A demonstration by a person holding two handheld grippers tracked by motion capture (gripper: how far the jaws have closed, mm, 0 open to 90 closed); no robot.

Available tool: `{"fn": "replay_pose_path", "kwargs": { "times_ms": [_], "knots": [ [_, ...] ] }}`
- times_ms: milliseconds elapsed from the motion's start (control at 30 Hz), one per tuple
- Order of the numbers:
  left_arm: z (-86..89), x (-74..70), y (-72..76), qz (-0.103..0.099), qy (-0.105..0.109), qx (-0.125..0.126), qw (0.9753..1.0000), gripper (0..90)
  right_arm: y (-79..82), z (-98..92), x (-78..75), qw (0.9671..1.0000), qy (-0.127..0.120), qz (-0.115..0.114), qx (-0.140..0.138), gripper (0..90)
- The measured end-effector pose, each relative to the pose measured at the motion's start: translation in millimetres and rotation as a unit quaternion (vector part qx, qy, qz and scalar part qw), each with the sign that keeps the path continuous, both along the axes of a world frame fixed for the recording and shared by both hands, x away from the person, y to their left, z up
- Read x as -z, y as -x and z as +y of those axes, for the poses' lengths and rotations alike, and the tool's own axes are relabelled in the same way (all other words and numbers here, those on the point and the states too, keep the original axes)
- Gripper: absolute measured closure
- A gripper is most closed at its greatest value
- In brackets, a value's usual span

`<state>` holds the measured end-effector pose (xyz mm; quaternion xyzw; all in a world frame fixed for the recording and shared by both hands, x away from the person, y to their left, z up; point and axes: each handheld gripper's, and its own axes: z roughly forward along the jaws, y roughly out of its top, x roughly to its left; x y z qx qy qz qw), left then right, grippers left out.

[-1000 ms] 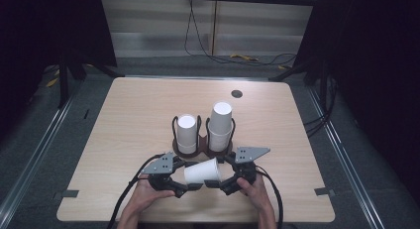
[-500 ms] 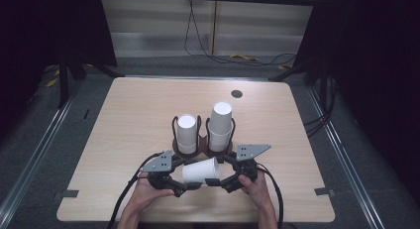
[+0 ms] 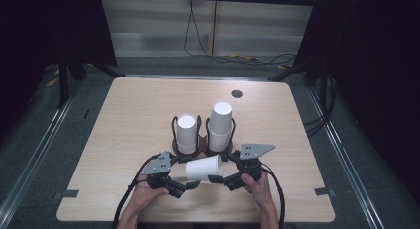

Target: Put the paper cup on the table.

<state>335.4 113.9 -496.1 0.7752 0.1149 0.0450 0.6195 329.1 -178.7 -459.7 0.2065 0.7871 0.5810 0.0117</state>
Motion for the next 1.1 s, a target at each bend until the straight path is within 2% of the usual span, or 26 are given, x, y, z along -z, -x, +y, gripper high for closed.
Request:
{"fn": "replay_pose_path", "kwargs": {
  "times_ms": [33, 67, 100, 133, 167, 200, 267, 333, 433, 467, 567, 700, 800, 933, 967, 1067, 1100],
  "knots": [
    [0.5, 0.7, -0.7, 0.010, 0.004, -0.002, 0.9999, 15.5, 0.3, -0.8, -0.4, 1.0000, -0.001, 0.001, 0.003, 21.9],
    [0.8, 1.6, -0.6, 0.011, -0.001, -0.010, 0.9999, 15.4, 0.3, -2.1, -0.8, 1.0000, -0.002, -0.001, 0.007, 21.9],
    [0.8, 2.2, -0.4, 0.006, -0.005, -0.016, 0.9998, 15.4, 0.4, -3.3, -1.2, 0.9999, -0.003, -0.001, 0.010, 21.9],
    [0.9, 3.7, 1.2, 0.000, -0.011, -0.035, 0.9993, 15.5, 0.5, -4.0, -1.6, 0.9999, -0.003, -0.002, 0.013, 21.9],
    [0.9, 4.9, 1.9, -0.004, -0.009, -0.042, 0.9991, 15.3, 0.7, -5.2, -2.0, 0.9999, -0.001, -0.002, 0.016, 21.9],
    [1.6, 6.4, 2.5, -0.008, -0.005, -0.046, 0.9989, 15.4, 1.0, -6.3, -2.3, 0.9998, 0.001, -0.001, 0.020, 21.8],
    [2.9, 8.2, 1.9, -0.002, 0.001, -0.053, 0.9986, 15.4, 1.3, -8.4, -2.3, 0.9996, 0.004, 0.002, 0.027, 21.9],
    [2.9, 9.5, 0.8, 0.003, -0.001, -0.066, 0.9978, 15.3, 1.1, -10.9, -1.9, 0.9993, 0.006, 0.003, 0.035, 21.9],
    [3.3, 10.0, 1.1, 0.002, 0.000, -0.070, 0.9975, 15.4, 1.5, -15.0, -2.8, 0.9987, 0.011, 0.006, 0.049, 22.0],
    [4.3, 10.1, 1.3, 0.000, -0.003, -0.076, 0.9971, 15.4, 1.7, -16.2, -3.3, 0.9986, 0.012, 0.006, 0.052, 22.0],
    [8.7, 12.5, 5.3, -0.011, 0.029, -0.116, 0.9928, 15.3, 2.6, -19.8, -4.6, 0.9978, 0.021, 0.006, 0.062, 22.0],
    [10.6, 12.8, 5.8, -0.019, 0.027, -0.138, 0.9899, 15.3, 4.0, -24.8, -6.1, 0.9971, 0.028, 0.009, 0.070, 22.0],
    [11.1, 12.5, 6.9, -0.025, 0.022, -0.140, 0.9895, 15.3, 4.3, -30.1, -7.1, 0.9962, 0.031, 0.008, 0.081, 22.0],
    [16.3, 15.0, 13.7, -0.046, 0.054, -0.189, 0.9795, 15.3, 6.9, -38.1, -8.6, 0.9935, 0.045, 0.012, 0.103, 22.0],
    [17.2, 15.4, 13.9, -0.044, 0.061, -0.190, 0.9790, 15.1, 7.4, -40.3, -9.0, 0.9931, 0.047, 0.012, 0.107, 22.0],
    [18.0, 15.8, 15.7, -0.051, 0.066, -0.207, 0.9748, 15.2, 9.0, -46.2, -10.8, 0.9909, 0.053, 0.014, 0.123, 22.0],
    [17.5, 16.2, 17.8, -0.057, 0.069, -0.214, 0.9727, 15.3, 9.6, -47.9, -11.5, 0.9899, 0.056, 0.014, 0.130, 22.0]
  ]
}}
